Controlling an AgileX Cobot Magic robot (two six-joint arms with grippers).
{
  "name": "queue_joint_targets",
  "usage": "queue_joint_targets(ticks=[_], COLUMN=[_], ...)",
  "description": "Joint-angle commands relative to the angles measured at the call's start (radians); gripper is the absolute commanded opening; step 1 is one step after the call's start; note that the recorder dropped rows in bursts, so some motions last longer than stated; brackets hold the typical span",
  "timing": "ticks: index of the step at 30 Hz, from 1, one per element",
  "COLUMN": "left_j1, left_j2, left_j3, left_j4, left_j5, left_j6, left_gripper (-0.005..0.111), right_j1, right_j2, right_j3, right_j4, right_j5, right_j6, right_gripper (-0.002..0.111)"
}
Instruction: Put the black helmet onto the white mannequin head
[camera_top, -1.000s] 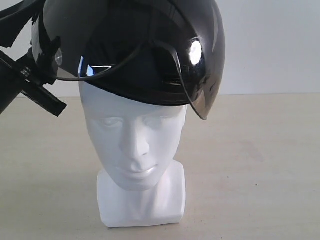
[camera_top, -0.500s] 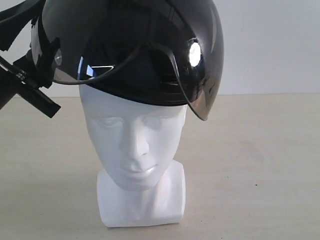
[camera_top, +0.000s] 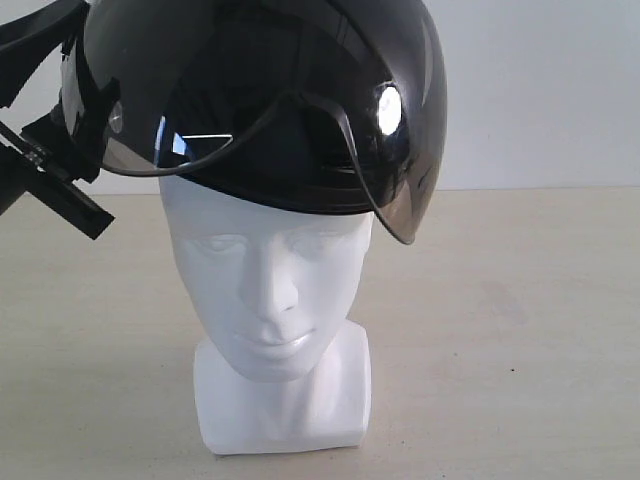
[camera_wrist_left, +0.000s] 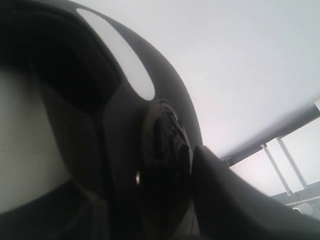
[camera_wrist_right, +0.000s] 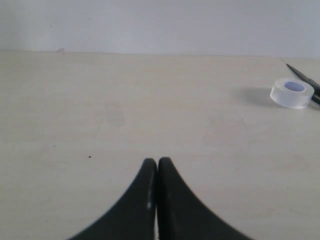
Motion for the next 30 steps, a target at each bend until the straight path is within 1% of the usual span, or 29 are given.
queue_joint_targets(ticks=[1, 12, 21, 28, 30], left_j1=[0.023, 0.023, 0.066, 0.07, 0.072], left_j2=[-0.001, -0.001, -0.001, -0.001, -0.001], left_j3=[0.016, 0.016, 0.016, 0.027, 0.036], left_j4=[-0.028, -0.033, -0.019, -0.004, -0.004], left_j5=[0.123, 0.187, 0.208, 0.219, 0.223], left_j6=[0.105, 0.155, 0.162, 0.162, 0.189], left_gripper=[0.004, 0.004, 0.004, 0.004, 0.004], right_j1=[-0.001, -0.001, -0.001, -0.001, -0.001], right_j2=[-0.005, -0.005, -0.005, -0.005, -0.005], right_j3=[0.0, 0.0, 0.0, 0.0, 0.0], right_j4=[-0.006, -0.006, -0.006, -0.006, -0.006], right_j5=[-0.01, -0.01, -0.005, -0.005, -0.005], right_j6=[0.0, 0.0, 0.0, 0.0, 0.0], right_gripper=[0.0, 0.0, 0.0, 0.0, 0.0])
